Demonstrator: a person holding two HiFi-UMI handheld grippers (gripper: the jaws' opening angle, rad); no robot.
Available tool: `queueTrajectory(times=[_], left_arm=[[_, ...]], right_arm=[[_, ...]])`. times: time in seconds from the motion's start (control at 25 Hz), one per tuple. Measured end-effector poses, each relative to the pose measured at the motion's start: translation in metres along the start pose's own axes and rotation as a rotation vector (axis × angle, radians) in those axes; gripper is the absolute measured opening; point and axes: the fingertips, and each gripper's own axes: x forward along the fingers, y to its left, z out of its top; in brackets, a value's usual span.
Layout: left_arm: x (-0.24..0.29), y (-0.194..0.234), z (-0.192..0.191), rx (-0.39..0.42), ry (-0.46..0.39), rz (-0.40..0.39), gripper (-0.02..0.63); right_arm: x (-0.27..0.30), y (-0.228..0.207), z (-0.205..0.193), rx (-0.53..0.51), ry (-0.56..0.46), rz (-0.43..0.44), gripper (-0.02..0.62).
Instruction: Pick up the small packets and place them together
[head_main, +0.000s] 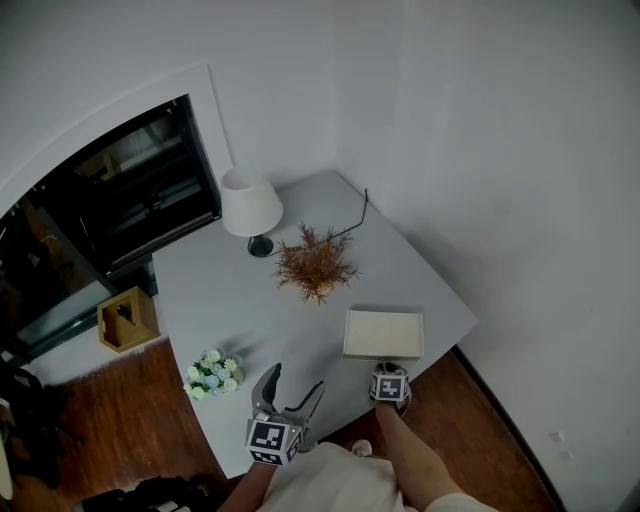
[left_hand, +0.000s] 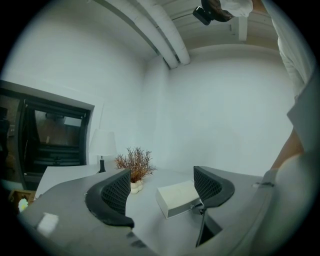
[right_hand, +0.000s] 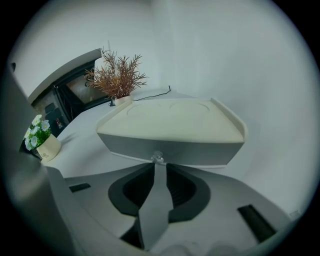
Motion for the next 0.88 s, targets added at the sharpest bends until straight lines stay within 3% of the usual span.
queueTrajectory(times=[0.36, 0.88], left_arm=[[-0.003, 0.003, -0.001, -0.007, -0.007, 0.019, 0.377], [-0.01, 0.006, -0.008, -0.018, 0.005, 0.034, 0.377]], right_arm=[[0.0, 0.003, 0.004, -0.012, -0.015, 0.01, 0.086], [0.007, 0.006, 0.011, -0.063, 0.076, 0.061, 0.078]])
